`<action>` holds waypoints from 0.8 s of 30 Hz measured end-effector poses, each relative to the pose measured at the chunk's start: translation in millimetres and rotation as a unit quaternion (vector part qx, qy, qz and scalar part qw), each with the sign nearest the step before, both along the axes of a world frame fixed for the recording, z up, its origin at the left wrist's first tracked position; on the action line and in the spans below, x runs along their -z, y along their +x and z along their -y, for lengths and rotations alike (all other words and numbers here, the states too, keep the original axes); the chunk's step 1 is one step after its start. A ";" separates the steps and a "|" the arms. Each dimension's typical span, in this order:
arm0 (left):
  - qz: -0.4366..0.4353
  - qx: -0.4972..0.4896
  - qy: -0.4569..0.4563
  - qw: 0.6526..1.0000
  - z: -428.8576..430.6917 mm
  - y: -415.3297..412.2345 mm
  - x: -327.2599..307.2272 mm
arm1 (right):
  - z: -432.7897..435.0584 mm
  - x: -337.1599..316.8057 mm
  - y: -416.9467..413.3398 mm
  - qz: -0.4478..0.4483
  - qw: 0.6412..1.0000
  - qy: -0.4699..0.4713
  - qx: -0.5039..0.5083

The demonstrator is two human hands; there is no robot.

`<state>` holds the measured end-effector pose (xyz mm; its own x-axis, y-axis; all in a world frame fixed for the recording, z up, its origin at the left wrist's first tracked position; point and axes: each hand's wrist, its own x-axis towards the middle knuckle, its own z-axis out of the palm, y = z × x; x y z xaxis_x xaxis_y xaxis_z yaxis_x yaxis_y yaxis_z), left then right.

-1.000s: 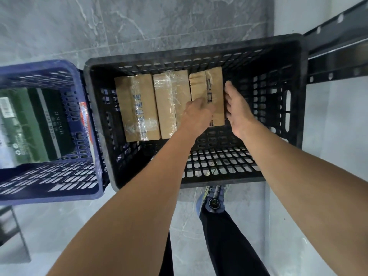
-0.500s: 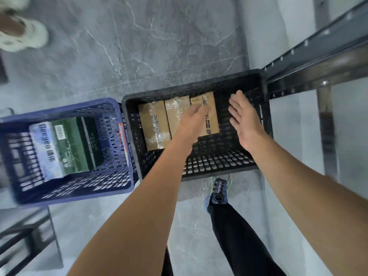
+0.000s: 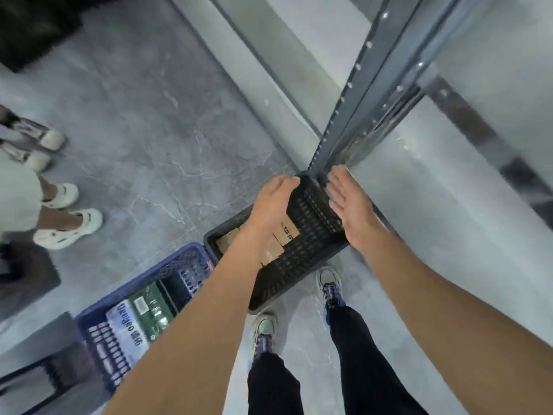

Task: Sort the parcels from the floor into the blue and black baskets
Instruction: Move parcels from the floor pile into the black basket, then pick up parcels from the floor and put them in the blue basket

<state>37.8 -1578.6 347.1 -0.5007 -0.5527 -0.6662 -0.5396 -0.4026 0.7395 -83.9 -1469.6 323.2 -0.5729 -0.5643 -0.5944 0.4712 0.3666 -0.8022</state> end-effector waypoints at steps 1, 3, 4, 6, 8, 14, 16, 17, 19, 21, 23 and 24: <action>-0.010 0.018 -0.007 1.000 -2.6 2.5 -14.2 | -7.4 -17.6 8.3 -0.005 1.000 -0.004 0.008; -0.035 0.058 -0.019 0.997 -13.6 6.7 -48.9 | -29.2 -53.6 25.3 -0.027 0.999 -0.018 0.037; -0.046 0.078 -0.030 0.995 -20.7 8.1 -65.3 | -40.6 -71.3 32.6 -0.036 0.998 -0.026 0.054; -0.061 0.125 -0.045 0.989 -38.3 9.0 -96.8 | -63.1 -106.1 45.4 -0.047 0.994 -0.041 0.092; -0.079 0.168 -0.050 0.981 -60.9 8.0 -125.3 | -88.8 -134.6 55.5 -0.060 0.988 -0.049 0.134; -0.119 0.285 -0.063 0.949 -141.8 3.5 -186.8 | -177.9 -195.6 75.3 -0.063 0.956 -0.087 0.274; -0.132 0.323 -0.058 0.935 -173.0 0.3 -201.9 | -213.1 -210.5 81.9 -0.069 0.940 -0.100 0.318; -0.135 0.338 -0.053 0.930 -189.9 -1.4 -208.7 | -231.7 -216.7 85.2 -0.072 0.933 -0.106 0.338; -0.131 0.365 -0.052 0.920 -225.6 -3.2 -220.4 | -270.6 -226.3 93.7 -0.078 0.916 -0.114 0.377; -0.128 0.390 -0.055 0.910 -263.0 -4.4 -228.2 | -312.2 -233.2 105.4 -0.087 0.902 -0.111 0.407; -0.127 0.412 -0.049 0.901 -301.9 -4.1 -233.5 | -355.8 -238.5 119.3 -0.098 0.886 -0.106 0.441; -0.129 0.423 -0.043 0.896 -323.1 -2.3 -236.1 | -379.1 -240.0 127.4 -0.104 0.876 -0.104 0.459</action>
